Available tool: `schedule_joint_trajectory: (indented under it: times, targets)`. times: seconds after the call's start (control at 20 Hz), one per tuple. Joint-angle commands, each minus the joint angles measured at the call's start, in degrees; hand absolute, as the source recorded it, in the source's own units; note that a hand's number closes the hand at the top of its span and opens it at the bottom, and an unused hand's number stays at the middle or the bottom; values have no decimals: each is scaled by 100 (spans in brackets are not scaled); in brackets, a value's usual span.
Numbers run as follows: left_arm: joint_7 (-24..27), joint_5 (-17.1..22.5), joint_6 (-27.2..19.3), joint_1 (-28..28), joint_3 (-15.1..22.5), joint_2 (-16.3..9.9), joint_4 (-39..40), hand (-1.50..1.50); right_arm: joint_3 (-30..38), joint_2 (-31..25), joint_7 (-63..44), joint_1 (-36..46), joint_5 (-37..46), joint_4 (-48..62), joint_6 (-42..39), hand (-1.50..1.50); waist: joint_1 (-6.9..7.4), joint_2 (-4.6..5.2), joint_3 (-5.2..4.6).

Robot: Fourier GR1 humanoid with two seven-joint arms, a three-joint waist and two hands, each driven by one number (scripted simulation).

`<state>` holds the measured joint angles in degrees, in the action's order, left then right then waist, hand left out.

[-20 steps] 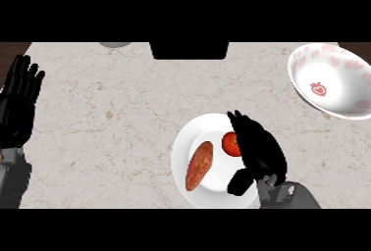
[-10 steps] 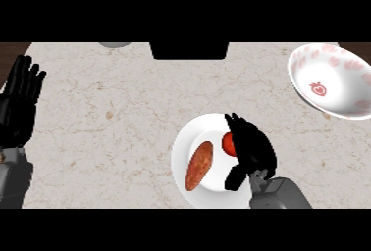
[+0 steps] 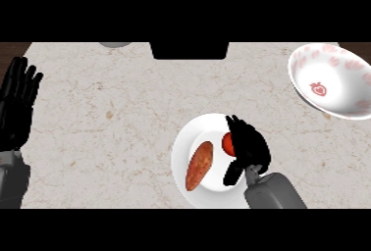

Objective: Pick the tomato from the plate and place it in the bowl

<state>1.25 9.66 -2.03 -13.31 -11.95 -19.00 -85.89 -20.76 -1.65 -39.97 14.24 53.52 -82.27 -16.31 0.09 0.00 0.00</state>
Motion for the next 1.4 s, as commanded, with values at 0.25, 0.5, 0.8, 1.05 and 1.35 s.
schedule_joint_trajectory:
  times: [0.25, 0.5, 0.8, 1.05, 1.35]
  targets:
    - [-103, 0, 105, -136, -150, -6, 34, 0, 205, -42, 937, 275, 352, 850, 757, 150, 8, 4, 0]
    - [-121, -279, -112, -246, 34, 240, 64, 0, 89, -92, 1040, -133, 600, 432, 848, 150, -21, -1, 0]
    - [-71, -277, 32, -107, -2, 174, -19, 0, 830, -1391, 2061, -477, 264, 120, 688, 150, -103, -14, 1]
    - [-2, -192, -106, 124, -349, 69, 1, 0, 2527, -3380, 3050, -896, -420, 959, 432, 150, -648, 18, 38]
    - [3, -106, -17, 236, -432, 7, -60, 0, 3908, -5021, 4907, -1197, -1179, 2088, 427, 150, -465, 12, 57]
